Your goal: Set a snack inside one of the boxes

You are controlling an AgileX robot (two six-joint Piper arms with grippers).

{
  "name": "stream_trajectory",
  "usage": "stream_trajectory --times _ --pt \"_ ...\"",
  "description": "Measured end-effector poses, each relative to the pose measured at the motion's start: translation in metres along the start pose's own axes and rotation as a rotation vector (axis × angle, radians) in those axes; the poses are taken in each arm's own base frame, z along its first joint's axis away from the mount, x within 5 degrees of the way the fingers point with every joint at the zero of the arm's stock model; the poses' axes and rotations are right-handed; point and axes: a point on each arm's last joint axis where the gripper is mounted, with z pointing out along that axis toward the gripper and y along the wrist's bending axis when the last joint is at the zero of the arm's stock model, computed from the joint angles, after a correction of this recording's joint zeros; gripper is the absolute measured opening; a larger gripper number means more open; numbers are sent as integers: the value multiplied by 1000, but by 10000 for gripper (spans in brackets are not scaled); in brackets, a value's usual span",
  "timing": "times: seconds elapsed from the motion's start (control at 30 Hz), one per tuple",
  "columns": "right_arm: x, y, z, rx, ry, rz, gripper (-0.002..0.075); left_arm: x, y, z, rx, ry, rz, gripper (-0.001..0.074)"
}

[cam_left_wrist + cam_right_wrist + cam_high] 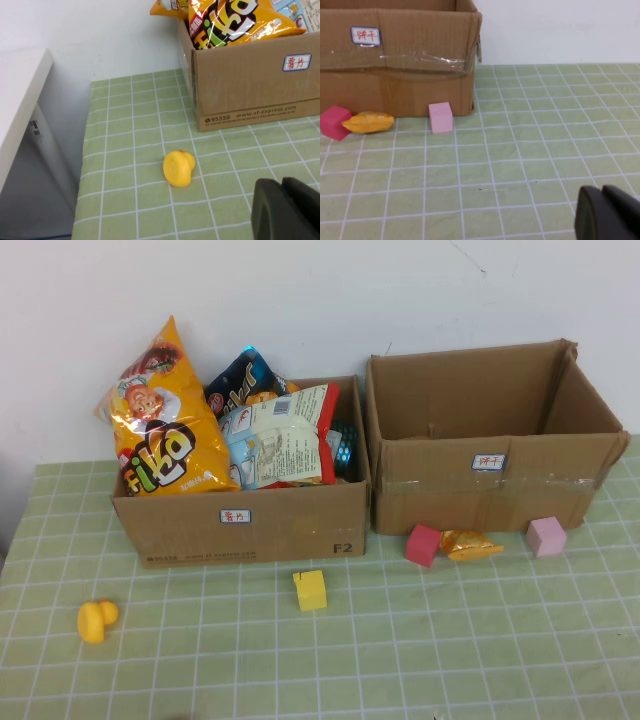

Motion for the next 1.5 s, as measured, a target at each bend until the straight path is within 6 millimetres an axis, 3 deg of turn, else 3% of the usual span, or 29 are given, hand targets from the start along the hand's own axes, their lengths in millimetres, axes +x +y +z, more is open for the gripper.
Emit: stream_trajectory --times 1.07,1.17,1.37,1.5 --pt "0 0 0 -2 0 12 -2 0 0 0 0 0 0 -3" --pt "0 4 0 -43 8 184 -2 0 0 0 0 0 0 -3" --pt "-2 24 -3 -257 100 917 -2 0 0 0 0 0 0 -3" --pt "-3 30 -4 -328 139 1100 -2 0 0 0 0 2 0 -3"
